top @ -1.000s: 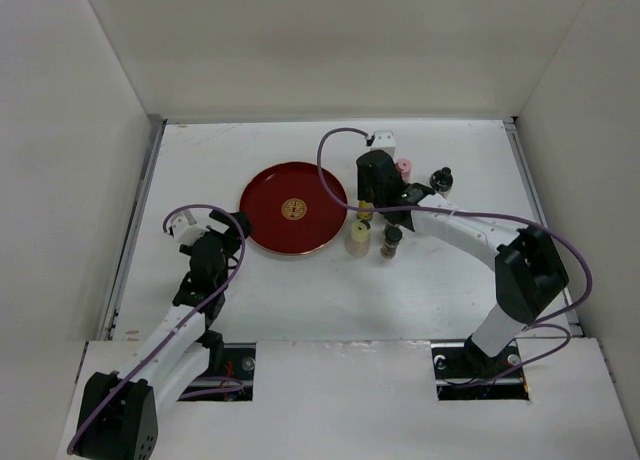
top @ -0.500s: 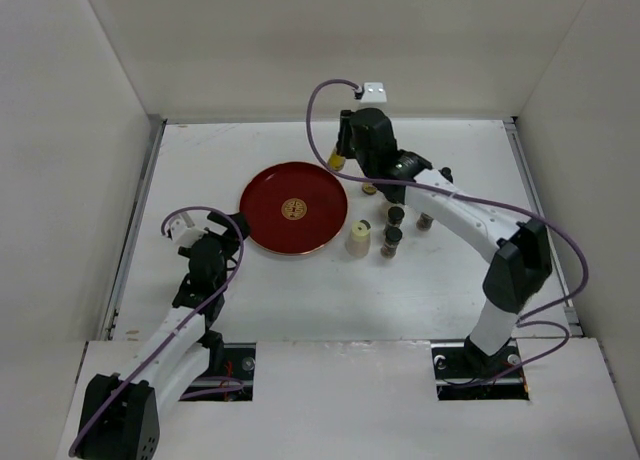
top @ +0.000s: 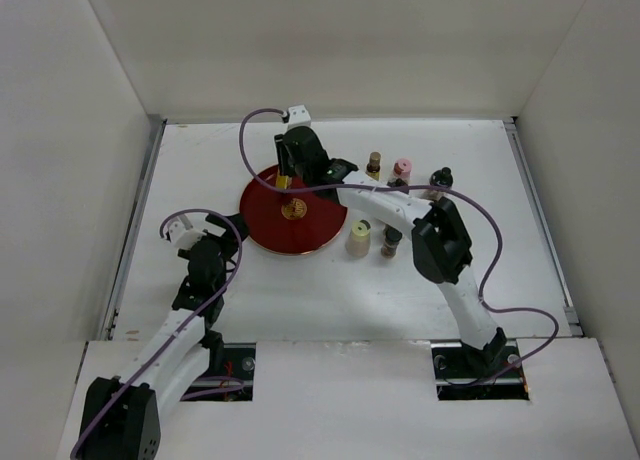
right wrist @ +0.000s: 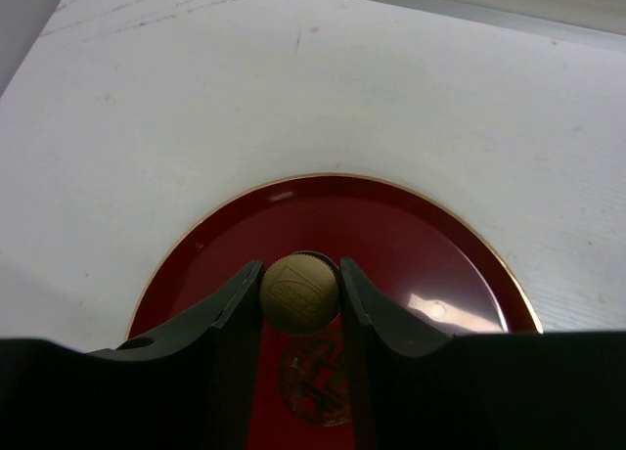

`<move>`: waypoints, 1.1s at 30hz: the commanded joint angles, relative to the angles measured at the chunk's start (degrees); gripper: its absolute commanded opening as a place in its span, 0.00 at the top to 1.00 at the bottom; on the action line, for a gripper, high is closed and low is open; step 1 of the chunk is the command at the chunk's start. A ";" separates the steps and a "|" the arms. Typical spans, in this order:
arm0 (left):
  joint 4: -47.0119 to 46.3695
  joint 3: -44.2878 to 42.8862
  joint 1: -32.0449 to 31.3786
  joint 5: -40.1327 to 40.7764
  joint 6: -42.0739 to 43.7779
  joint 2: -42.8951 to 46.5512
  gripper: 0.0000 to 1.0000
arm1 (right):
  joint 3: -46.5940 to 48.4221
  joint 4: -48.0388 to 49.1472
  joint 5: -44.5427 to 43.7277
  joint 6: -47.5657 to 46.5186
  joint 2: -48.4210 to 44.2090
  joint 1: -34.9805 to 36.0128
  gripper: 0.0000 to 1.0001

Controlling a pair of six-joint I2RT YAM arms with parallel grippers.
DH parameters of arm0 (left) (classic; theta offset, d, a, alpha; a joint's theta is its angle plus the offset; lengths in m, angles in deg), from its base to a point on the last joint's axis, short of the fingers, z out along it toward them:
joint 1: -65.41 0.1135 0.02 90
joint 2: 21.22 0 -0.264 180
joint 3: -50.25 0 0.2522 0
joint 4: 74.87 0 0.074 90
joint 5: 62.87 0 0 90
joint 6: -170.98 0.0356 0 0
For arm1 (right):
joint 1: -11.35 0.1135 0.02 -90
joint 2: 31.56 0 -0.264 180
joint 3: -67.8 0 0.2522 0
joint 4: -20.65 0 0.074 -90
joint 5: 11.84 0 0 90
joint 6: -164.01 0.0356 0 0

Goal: Organize the condiment bottles

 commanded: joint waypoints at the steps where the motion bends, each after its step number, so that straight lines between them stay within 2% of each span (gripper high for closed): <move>1: -3.50 0.47 0.08 -0.57 -0.81 -0.79 0.00 | 6.25 7.17 -0.47 -2.30 0.43 0.50 0.78; 8: -4.21 0.47 0.34 -0.92 -0.90 -2.02 0.00 | 8.63 11.83 -3.81 -6.78 4.57 1.73 0.76; 18: -4.30 0.56 0.52 -1.54 -1.07 -1.84 0.00 | 11.44 12.18 -3.90 -6.61 9.58 1.82 0.73; 20: -4.30 0.47 0.60 -1.80 -1.16 -2.54 0.00 | 11.71 12.18 -3.90 -6.35 9.93 1.82 0.69; 24: -4.65 0.20 0.43 -1.89 -1.07 -2.90 0.00 | 10.57 13.06 -3.64 -6.35 9.32 1.82 0.49; 27: -5.00 0.38 0.78 -2.59 -1.16 -3.07 0.00 | 8.99 14.29 -3.20 -5.65 8.09 1.82 0.38; 33: -5.18 0.38 1.04 -3.03 -1.25 -3.43 0.00 | 7.41 14.82 -3.11 -5.21 5.81 1.82 0.33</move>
